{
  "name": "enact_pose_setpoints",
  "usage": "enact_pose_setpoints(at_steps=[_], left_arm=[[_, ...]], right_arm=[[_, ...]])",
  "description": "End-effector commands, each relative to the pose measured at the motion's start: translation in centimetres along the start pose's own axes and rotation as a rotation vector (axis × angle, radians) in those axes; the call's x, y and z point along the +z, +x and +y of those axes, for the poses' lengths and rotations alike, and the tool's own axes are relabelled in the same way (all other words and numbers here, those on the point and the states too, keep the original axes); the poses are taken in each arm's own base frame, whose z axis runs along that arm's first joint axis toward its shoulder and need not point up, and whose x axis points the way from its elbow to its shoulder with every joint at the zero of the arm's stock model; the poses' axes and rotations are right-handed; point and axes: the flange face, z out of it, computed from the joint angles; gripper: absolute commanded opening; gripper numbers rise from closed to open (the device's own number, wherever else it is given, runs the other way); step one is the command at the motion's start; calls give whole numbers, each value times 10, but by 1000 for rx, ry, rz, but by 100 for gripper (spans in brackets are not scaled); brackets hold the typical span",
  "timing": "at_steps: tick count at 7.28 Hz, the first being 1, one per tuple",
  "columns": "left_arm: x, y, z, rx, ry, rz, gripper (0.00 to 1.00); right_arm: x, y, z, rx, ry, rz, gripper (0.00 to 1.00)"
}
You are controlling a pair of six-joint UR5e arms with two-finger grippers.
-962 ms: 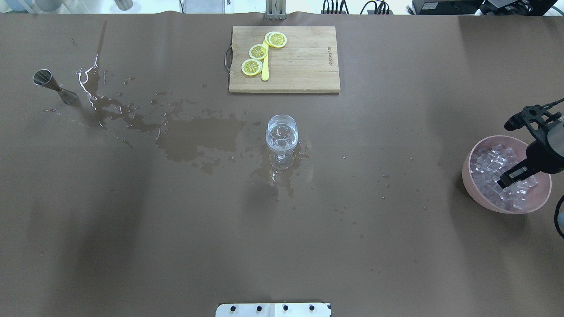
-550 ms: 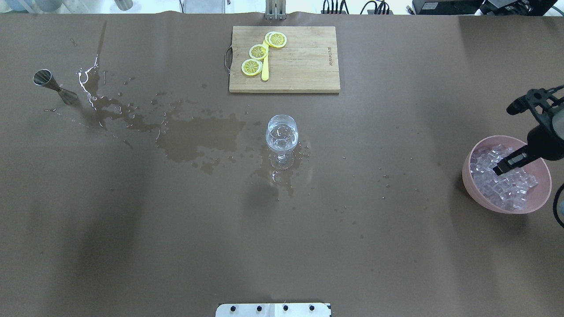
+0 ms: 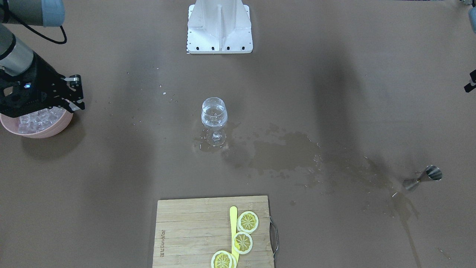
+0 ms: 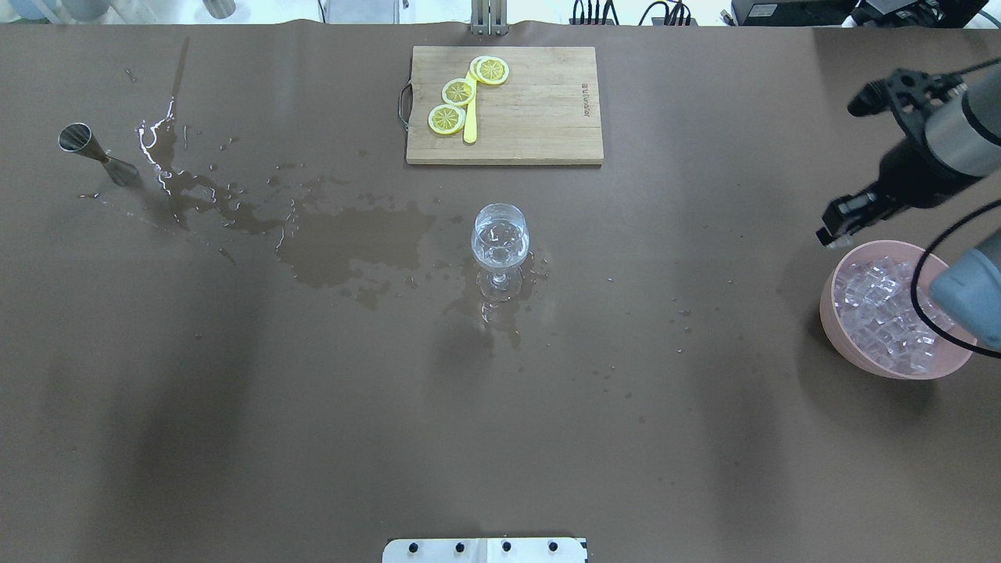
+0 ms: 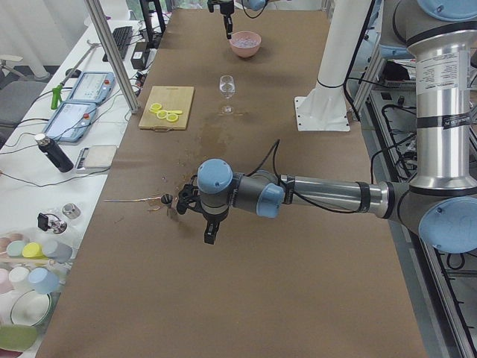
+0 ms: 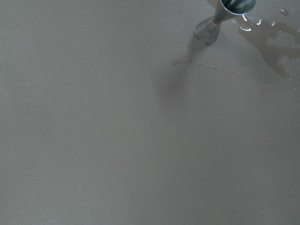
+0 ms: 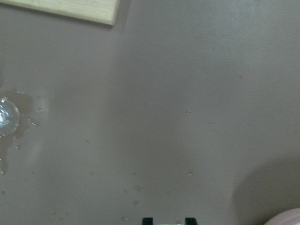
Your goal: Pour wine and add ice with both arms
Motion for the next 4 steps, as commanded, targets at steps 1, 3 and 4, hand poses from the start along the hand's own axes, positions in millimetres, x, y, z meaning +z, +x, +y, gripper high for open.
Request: enact_pose_setpoints(at_steps=[1, 3, 4], left_arm=[[3, -7, 1, -14, -6, -1, 98], [3, -10, 1, -15, -3, -26, 98], [3, -10, 1, -15, -3, -26, 98]], right_arm=[[5, -134, -28, 147, 60, -11, 0], [7, -233, -67, 216, 87, -20, 0], [11, -268, -69, 231, 85, -27, 0]])
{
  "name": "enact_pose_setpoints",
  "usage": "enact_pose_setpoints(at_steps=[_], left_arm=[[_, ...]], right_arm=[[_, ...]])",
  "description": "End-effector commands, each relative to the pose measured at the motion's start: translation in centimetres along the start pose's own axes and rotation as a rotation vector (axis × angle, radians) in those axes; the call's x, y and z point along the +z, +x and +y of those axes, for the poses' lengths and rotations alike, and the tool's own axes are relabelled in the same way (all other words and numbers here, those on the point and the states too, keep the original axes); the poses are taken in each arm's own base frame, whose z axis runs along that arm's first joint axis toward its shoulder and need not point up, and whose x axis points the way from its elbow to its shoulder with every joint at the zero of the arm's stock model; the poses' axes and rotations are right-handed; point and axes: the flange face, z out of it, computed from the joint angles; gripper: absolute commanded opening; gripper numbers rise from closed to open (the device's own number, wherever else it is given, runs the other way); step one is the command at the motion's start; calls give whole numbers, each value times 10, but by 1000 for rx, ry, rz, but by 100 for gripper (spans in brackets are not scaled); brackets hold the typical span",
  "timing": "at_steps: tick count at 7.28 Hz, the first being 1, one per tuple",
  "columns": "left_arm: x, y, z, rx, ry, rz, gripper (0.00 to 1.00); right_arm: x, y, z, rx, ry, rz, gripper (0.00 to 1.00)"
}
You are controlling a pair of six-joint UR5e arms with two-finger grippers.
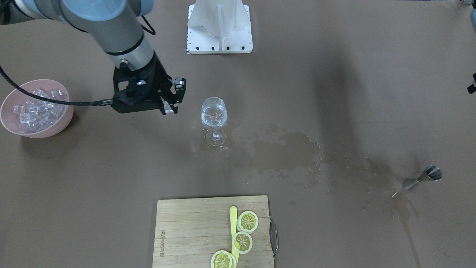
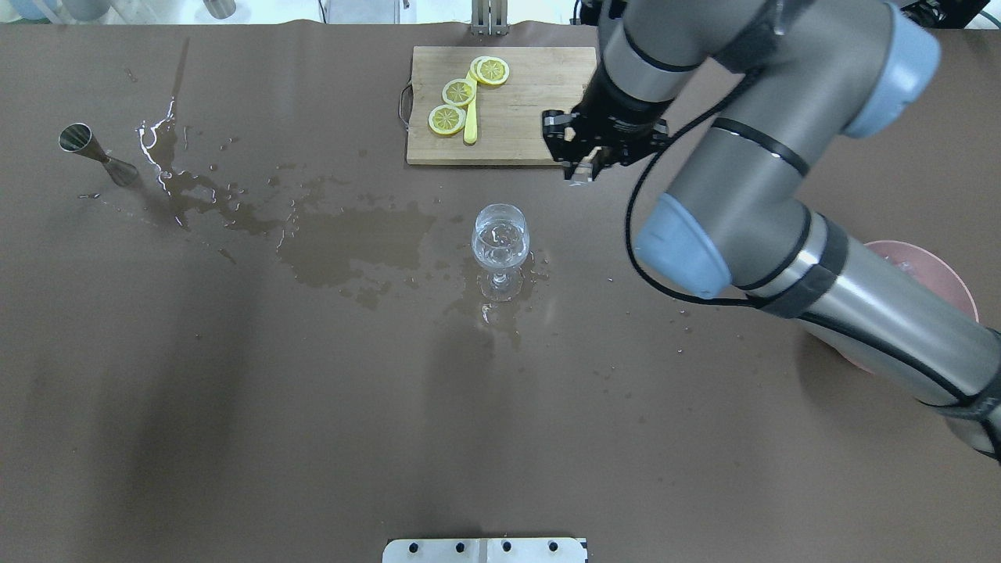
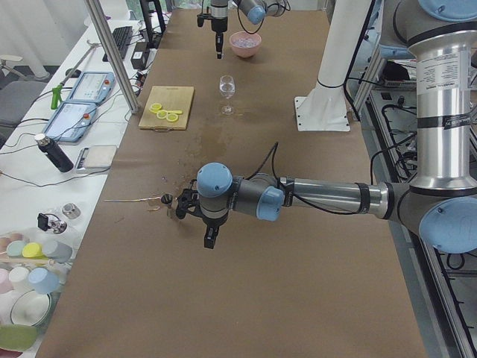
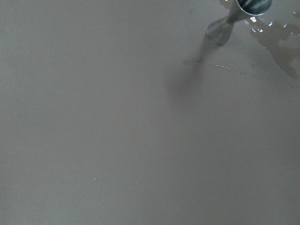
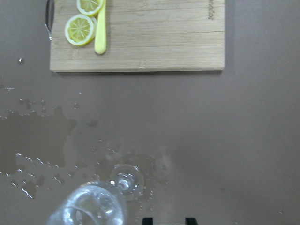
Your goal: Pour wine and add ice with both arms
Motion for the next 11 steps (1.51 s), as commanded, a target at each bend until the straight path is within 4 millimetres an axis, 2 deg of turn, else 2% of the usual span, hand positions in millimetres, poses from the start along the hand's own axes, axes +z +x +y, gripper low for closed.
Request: enact_pose_setpoints(at_steps=[1, 2, 3, 4, 5, 7, 8, 9, 10, 11], left_arm=[[1, -1, 0, -2, 0, -4, 98], [0, -1, 0, -8, 0, -4, 98], [-1, 0, -1, -8, 2, -4, 98], [-1, 1, -2, -7, 3, -4, 98], [-1, 1, -2, -8, 3, -4, 98], [-2, 1, -2, -9, 4, -4, 98], [-2, 1, -2, -9, 4, -4, 98], [-2, 2, -2, -8, 5, -4, 98], [-3, 1, -2, -10, 8, -4, 98], [-4, 0, -2, -10, 10, -5, 98]], right_arm=[[11, -72, 9, 44, 18, 3, 0], [23, -86, 6, 40, 27, 1, 0], [29, -86, 10, 31, 24, -5, 0], [27, -88, 12, 27, 24, -12, 0], [29, -83, 14, 27, 22, -10, 0], [28, -59, 26, 12, 20, -16, 0], [26, -57, 29, 10, 22, -21, 0], [31, -60, 31, 12, 18, -15, 18], [34, -62, 34, 13, 14, -13, 29], [34, -62, 34, 12, 13, -15, 72]])
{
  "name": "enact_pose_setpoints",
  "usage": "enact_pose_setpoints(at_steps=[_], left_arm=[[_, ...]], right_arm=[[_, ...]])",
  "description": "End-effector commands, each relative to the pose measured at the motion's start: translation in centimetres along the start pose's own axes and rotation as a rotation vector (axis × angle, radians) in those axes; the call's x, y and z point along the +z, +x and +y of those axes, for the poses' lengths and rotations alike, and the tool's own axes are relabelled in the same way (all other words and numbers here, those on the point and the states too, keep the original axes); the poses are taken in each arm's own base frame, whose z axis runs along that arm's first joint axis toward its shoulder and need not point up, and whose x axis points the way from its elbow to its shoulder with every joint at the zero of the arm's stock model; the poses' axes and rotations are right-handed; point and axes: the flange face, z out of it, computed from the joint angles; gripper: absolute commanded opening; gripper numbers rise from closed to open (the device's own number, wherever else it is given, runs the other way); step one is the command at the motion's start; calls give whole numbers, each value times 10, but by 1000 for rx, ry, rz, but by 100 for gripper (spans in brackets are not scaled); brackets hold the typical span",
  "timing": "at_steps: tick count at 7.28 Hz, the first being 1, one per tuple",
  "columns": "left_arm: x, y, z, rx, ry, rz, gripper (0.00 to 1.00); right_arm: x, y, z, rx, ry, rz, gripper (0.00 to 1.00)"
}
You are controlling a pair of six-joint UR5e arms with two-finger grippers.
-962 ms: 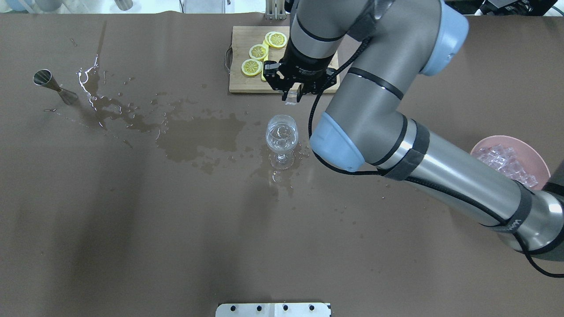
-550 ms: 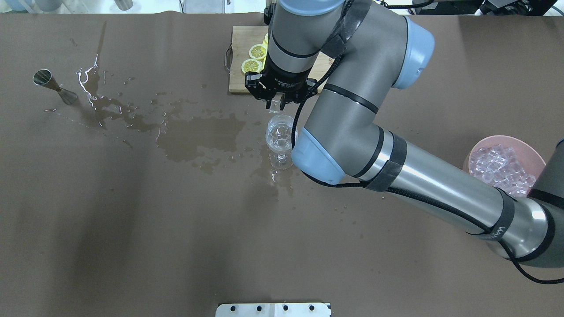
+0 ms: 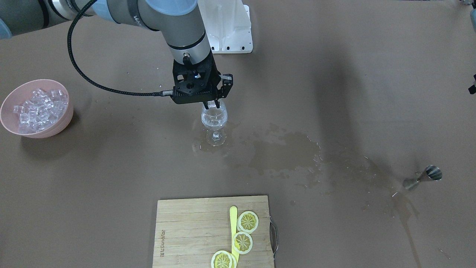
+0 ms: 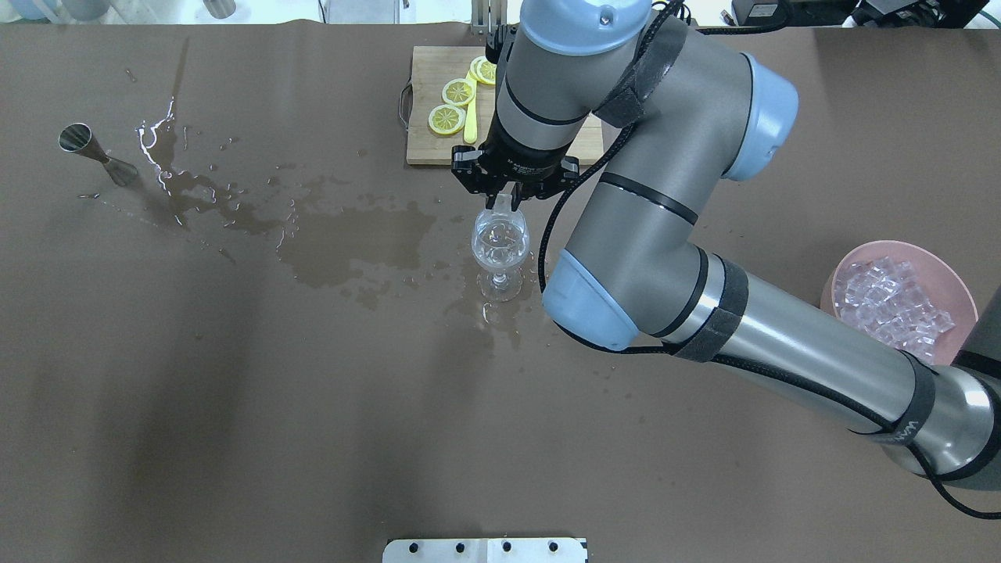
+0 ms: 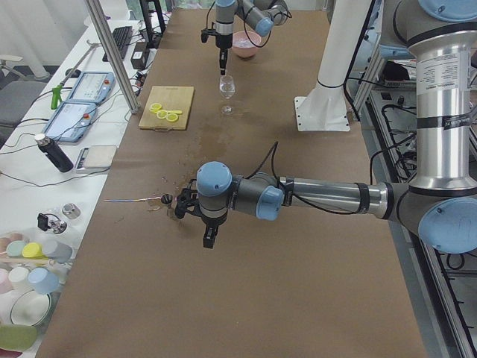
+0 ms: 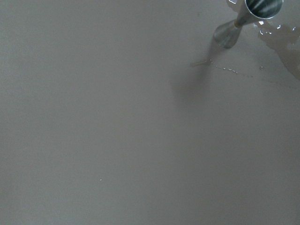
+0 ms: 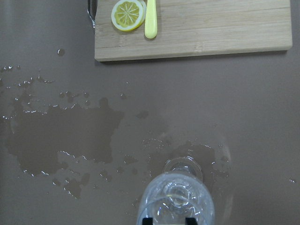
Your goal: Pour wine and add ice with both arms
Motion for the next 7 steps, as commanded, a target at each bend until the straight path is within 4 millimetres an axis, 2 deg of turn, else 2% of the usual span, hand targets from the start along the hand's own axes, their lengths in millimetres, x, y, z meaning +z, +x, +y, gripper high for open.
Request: enact_pose_setpoints(at_steps=[1, 3, 4, 5, 6, 7], left_arm=[[-3, -2, 0, -4, 6, -1, 98], [-5, -3, 0, -6, 10, -1, 98], [-6, -3, -1, -8, 13, -1, 98], [-13, -5, -6, -13, 26, -7, 98], [-21, -8, -12, -19, 43, -10, 98], [-22, -9, -13, -23, 44, -10, 98]], right_arm=[[0, -1, 2, 3, -1, 0, 100], [-3, -1, 2, -1, 0, -6, 100], [-12, 9, -5, -3, 7, -10, 100], [-22, 50, -19, 14, 14, -1, 100], [-43, 114, -39, -38, 24, 6, 100], [-67, 189, -65, -67, -4, -1, 100]])
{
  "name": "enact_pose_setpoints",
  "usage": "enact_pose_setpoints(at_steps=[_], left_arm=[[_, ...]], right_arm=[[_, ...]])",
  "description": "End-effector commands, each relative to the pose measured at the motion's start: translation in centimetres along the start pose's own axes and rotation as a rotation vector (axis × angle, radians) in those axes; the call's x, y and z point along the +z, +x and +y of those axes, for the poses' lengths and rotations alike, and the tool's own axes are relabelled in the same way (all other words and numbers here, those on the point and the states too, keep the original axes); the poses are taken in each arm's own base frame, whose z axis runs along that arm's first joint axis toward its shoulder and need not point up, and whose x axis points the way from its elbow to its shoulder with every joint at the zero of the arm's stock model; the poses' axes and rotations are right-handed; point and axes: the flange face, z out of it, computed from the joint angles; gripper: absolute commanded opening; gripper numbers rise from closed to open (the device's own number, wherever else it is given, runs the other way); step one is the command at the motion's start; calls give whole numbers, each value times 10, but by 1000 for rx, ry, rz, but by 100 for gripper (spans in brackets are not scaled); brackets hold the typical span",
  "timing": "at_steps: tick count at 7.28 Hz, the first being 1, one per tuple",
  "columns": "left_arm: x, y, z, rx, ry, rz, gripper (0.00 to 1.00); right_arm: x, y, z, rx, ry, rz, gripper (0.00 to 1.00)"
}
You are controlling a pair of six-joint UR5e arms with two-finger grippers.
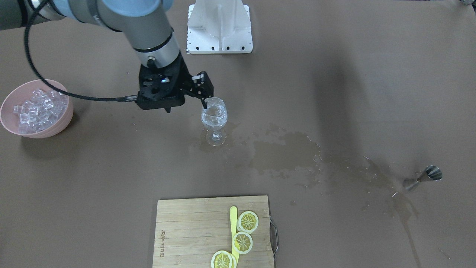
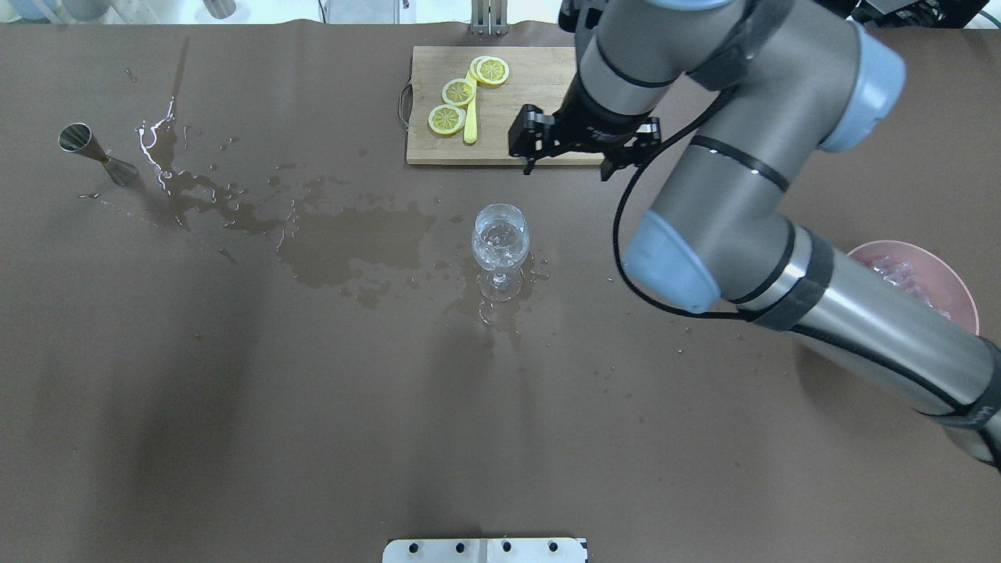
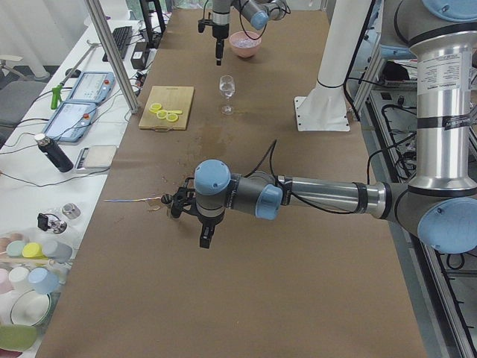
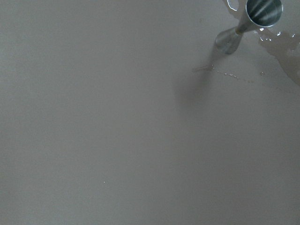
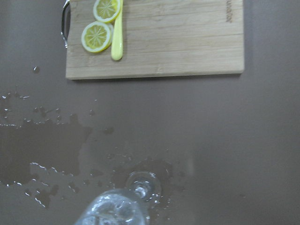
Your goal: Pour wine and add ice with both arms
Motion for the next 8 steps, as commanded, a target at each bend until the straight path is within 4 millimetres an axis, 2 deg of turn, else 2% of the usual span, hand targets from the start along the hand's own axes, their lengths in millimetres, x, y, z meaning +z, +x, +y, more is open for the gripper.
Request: enact_pose_setpoints(at_steps=[1, 2, 4, 5, 6, 7, 8], left_arm=[[-8, -3, -9, -18, 2, -5, 98], [-19, -7, -16, -44, 2, -9, 98], [-33, -11, -18, -54, 28, -16, 98], [-30, -17, -7, -73, 18, -9, 98], [-27, -20, -4, -84, 9, -8, 98], [-24, -24, -2, -97, 4, -17, 98], [-20, -27, 12, -94, -3, -16, 98]], right_arm=[[-47, 169, -44, -56, -16, 10, 100], [-50, 251, -47, -137, -28, 52, 100], [-60, 403, -53, -233, -63, 134, 100], [-65, 465, -56, -279, -82, 169, 100], [-74, 522, -60, -298, -98, 183, 100], [-73, 576, -58, -324, -133, 196, 100], [-78, 604, -55, -340, -147, 214, 100]])
